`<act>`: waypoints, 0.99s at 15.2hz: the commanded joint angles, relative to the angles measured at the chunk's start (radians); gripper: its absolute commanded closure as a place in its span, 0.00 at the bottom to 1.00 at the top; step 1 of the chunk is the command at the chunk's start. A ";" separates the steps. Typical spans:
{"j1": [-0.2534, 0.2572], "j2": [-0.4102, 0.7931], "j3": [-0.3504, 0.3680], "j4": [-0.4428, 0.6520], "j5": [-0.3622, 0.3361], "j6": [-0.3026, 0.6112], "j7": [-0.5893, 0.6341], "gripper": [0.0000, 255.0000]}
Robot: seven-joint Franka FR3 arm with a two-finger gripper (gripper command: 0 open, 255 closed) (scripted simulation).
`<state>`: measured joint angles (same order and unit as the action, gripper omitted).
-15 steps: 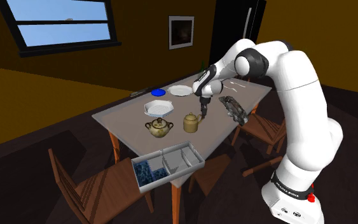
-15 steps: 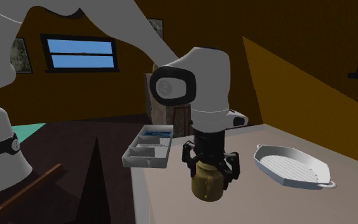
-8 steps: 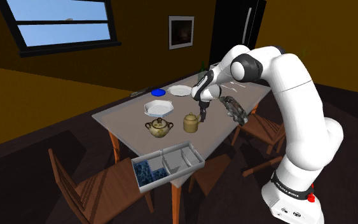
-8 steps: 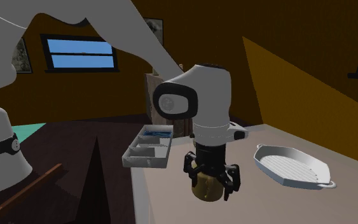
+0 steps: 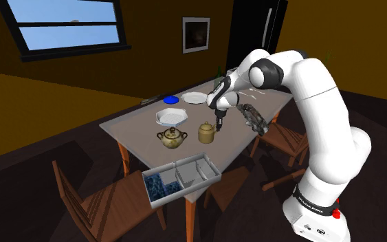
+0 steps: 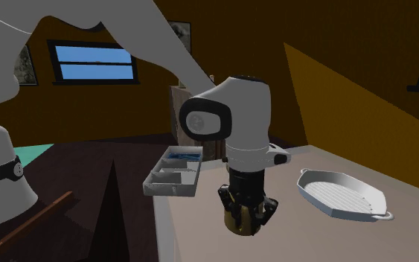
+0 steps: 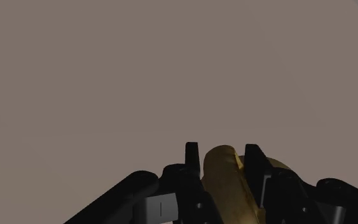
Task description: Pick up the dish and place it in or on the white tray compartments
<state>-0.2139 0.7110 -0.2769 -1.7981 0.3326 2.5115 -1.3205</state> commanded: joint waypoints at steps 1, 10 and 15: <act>0.000 0.000 0.000 0.000 0.000 0.000 0.000 1.00; 0.005 -0.021 -0.007 -0.006 -0.007 -0.016 0.005 1.00; 0.018 -0.072 -0.024 -0.015 -0.025 -0.057 0.017 1.00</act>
<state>-0.1976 0.6483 -0.2979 -1.8138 0.3108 2.4633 -1.3053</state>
